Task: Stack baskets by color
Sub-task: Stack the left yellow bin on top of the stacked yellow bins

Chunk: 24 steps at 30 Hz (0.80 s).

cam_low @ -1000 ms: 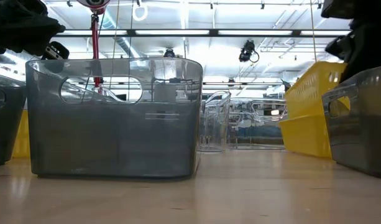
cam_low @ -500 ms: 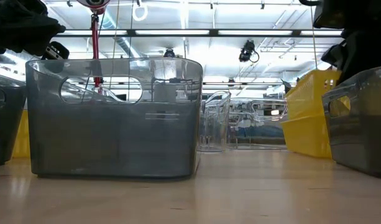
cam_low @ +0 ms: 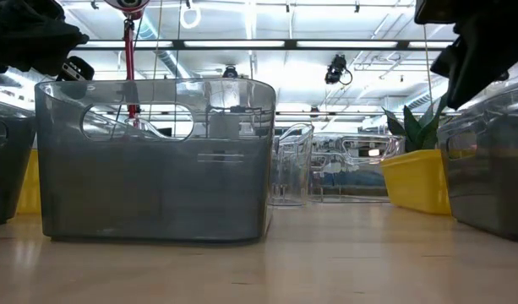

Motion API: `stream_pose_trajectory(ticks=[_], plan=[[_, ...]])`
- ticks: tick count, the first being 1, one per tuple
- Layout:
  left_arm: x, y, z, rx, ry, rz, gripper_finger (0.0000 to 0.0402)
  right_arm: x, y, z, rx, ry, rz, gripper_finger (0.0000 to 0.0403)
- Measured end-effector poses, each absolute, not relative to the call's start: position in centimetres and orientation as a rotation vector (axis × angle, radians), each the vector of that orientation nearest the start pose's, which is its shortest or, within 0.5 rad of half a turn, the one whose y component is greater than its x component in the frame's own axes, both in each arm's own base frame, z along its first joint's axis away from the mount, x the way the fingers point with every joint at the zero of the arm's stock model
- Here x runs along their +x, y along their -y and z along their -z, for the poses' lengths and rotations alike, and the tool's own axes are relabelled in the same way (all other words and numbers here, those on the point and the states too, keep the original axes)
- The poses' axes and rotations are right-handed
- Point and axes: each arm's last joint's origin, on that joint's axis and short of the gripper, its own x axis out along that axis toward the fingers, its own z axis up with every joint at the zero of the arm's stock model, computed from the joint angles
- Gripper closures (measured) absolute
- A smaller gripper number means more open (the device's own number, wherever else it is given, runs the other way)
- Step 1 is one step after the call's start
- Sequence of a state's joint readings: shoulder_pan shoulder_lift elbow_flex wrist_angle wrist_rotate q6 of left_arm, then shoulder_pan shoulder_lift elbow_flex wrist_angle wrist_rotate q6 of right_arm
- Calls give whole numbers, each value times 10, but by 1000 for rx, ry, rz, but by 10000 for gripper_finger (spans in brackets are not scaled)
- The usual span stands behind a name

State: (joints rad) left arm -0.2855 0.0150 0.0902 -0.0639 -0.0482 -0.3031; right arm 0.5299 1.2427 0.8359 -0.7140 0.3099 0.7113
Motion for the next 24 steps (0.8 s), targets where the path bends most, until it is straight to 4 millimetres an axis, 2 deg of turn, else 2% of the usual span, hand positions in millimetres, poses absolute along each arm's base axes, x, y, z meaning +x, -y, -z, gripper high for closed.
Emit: stream_pose_trajectory(ticks=[7, 16, 24], plan=[[89, 25, -187, -304, -25, 237, 363, 204, -100, -228, 169, -993, 200, 323], [89, 25, -187, -303, -25, 237, 366, 206, -96, -231, -89, -911, 234, 323], [89, 25, -187, -304, -25, 237, 370, 209, -95, -227, -231, -815, 204, 329]])
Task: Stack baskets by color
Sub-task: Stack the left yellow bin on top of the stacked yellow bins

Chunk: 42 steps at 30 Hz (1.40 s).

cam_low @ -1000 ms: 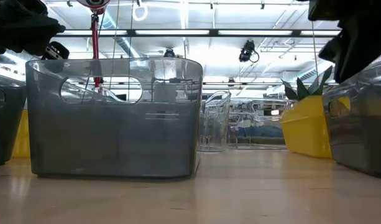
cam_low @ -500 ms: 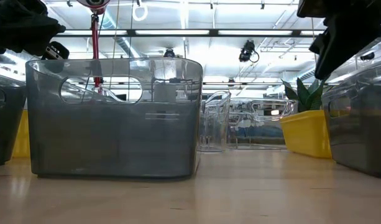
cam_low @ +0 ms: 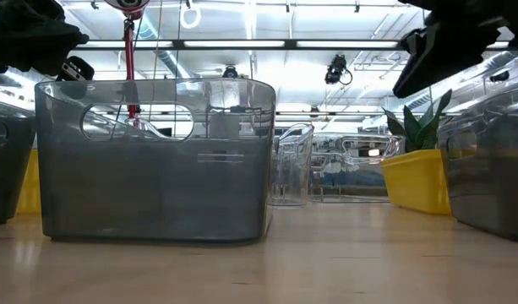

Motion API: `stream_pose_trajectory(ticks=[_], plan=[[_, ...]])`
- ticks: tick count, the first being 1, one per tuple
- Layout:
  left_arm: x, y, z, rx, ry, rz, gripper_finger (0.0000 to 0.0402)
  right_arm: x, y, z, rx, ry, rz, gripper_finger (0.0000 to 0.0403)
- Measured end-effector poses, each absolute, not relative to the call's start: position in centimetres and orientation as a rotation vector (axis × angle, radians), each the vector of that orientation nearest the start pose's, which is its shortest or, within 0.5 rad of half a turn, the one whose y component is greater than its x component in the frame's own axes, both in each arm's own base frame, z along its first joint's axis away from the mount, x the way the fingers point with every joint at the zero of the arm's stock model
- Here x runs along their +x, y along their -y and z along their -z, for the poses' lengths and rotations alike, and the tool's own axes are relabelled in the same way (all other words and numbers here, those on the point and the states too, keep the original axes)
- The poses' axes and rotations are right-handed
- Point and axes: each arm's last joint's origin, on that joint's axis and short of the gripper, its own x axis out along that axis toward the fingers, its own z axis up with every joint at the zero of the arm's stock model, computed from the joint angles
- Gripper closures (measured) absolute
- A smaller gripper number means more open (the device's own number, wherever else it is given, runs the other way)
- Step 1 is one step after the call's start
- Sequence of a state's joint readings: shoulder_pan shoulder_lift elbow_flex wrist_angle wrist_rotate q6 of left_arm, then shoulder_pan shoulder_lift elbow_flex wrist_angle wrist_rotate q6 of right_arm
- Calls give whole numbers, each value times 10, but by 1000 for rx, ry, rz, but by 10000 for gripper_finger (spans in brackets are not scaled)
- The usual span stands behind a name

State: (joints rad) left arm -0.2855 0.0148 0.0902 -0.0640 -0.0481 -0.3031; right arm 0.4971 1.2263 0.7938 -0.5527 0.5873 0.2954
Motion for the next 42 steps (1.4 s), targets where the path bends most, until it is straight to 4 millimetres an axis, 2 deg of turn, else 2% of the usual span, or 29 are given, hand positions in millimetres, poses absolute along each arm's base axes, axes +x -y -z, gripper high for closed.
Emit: stream_pose_trajectory(ticks=[7, 12, 17, 26, 29, 34, 42], plan=[[89, 25, -188, -304, -17, 235, 363, 202, -89, -229, -211, -742, 163, 334], [88, 22, -201, -415, 122, 198, 363, 194, -88, -234, -163, -710, 157, 334], [87, 21, -210, -382, 223, 168, 367, 189, -88, -230, -148, -709, 150, 335], [86, 20, -212, -411, 244, 157, 365, 187, -88, -225, -131, -713, 156, 335], [87, 19, -211, -453, 242, 108, 369, 188, -88, -226, -136, -699, 148, 335], [91, 14, -208, -584, 239, -75, 376, 189, -89, -226, -144, -689, 141, 335], [99, 15, -196, -540, 125, -184, 371, 189, -89, -227, -144, -688, 124, 335]])
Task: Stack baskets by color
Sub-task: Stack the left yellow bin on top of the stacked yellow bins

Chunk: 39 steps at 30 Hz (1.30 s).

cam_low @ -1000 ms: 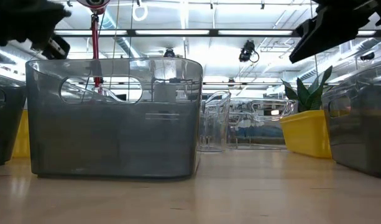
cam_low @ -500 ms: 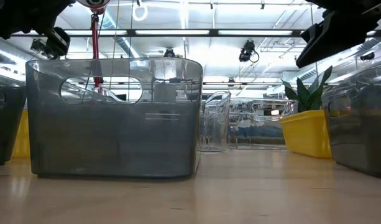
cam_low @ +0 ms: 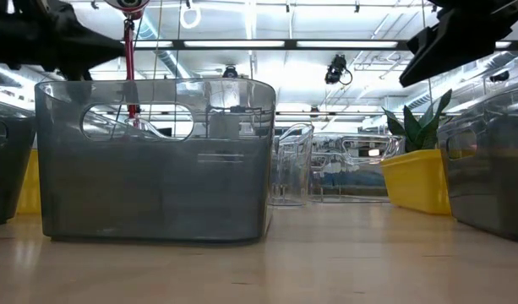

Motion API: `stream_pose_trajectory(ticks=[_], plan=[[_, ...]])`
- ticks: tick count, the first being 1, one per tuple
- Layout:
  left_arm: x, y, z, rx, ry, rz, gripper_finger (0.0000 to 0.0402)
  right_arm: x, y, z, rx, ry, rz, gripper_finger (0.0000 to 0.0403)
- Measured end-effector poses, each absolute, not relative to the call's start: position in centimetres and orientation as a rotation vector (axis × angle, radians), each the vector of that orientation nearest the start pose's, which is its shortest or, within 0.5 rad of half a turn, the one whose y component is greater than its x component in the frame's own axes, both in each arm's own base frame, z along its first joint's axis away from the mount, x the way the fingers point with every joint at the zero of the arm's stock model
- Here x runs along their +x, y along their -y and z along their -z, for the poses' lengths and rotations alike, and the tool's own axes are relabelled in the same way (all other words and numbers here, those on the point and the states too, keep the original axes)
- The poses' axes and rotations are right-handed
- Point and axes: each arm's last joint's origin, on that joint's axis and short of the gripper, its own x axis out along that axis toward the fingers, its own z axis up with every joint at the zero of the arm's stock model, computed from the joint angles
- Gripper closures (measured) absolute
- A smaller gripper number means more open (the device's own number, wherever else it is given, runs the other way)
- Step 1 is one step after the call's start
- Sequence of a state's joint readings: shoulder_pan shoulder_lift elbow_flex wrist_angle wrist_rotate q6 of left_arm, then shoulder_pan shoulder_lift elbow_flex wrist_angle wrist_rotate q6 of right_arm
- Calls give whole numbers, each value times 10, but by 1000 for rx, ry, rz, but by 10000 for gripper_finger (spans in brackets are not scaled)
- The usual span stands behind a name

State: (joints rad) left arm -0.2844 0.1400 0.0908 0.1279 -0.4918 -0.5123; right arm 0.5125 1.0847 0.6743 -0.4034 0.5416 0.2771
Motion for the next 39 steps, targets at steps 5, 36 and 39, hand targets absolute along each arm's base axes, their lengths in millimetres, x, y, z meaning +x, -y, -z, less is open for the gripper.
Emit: stream_pose_trajectory(ticks=[5, 36, 39], plan=[[102, 13, -192, -539, 113, -273, 381, 190, -90, -227, -128, -688, 107, 335], [156, 34, -223, -521, -681, -431, 330, 191, -92, -229, -112, -665, 101, 335], [157, 32, -225, -511, -797, -500, 304, 191, -92, -229, -111, -663, 100, 335]])
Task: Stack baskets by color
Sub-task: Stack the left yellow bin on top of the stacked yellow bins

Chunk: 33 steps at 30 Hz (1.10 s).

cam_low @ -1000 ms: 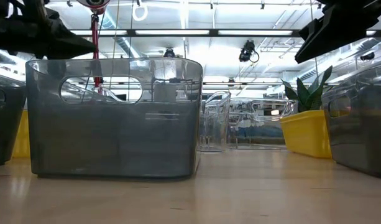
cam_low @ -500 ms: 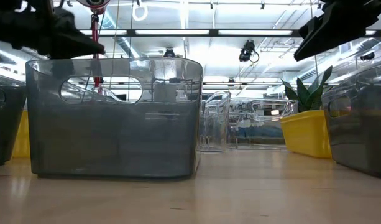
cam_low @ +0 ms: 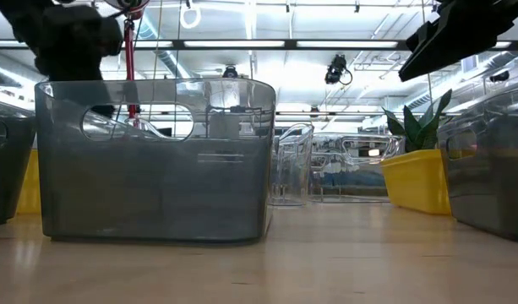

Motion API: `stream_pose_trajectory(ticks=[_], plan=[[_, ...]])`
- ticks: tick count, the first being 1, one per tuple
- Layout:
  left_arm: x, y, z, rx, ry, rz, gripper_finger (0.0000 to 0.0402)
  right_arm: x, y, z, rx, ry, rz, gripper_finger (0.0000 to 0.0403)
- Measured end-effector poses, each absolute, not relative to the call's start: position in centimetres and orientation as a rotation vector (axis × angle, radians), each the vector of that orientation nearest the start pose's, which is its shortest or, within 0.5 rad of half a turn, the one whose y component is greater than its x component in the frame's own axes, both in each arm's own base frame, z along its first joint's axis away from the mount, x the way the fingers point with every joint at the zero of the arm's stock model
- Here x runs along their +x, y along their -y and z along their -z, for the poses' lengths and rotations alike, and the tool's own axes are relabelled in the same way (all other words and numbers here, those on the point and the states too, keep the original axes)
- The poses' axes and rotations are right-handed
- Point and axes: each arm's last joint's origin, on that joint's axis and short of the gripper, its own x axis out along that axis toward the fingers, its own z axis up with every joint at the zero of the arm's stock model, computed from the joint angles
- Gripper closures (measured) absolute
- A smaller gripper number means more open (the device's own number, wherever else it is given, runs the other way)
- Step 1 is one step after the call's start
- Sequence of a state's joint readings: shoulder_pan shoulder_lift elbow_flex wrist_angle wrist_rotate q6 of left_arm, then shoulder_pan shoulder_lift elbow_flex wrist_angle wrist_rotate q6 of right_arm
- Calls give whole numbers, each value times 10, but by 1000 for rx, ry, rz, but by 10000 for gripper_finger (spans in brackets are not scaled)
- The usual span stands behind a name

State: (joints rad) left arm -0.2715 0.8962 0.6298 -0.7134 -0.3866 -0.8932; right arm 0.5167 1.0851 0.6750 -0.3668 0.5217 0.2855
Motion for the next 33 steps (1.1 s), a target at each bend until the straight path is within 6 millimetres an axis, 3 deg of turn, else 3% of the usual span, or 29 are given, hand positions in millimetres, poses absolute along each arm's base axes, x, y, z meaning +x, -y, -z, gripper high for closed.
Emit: stream_pose_trajectory(ticks=[9, 14, 25, 33], plan=[[149, 20, -211, -528, -1132, -602, 285, 191, -92, -229, -106, -669, 83, 335], [152, 16, -205, -497, -1196, -618, 279, 191, -93, -229, -112, -669, 81, 335], [167, 11, -188, -445, -1301, -620, 205, 192, -93, -230, -116, -657, 75, 335], [180, 12, -170, -407, -1396, -604, 241, 192, -93, -230, -121, -661, 66, 335]])
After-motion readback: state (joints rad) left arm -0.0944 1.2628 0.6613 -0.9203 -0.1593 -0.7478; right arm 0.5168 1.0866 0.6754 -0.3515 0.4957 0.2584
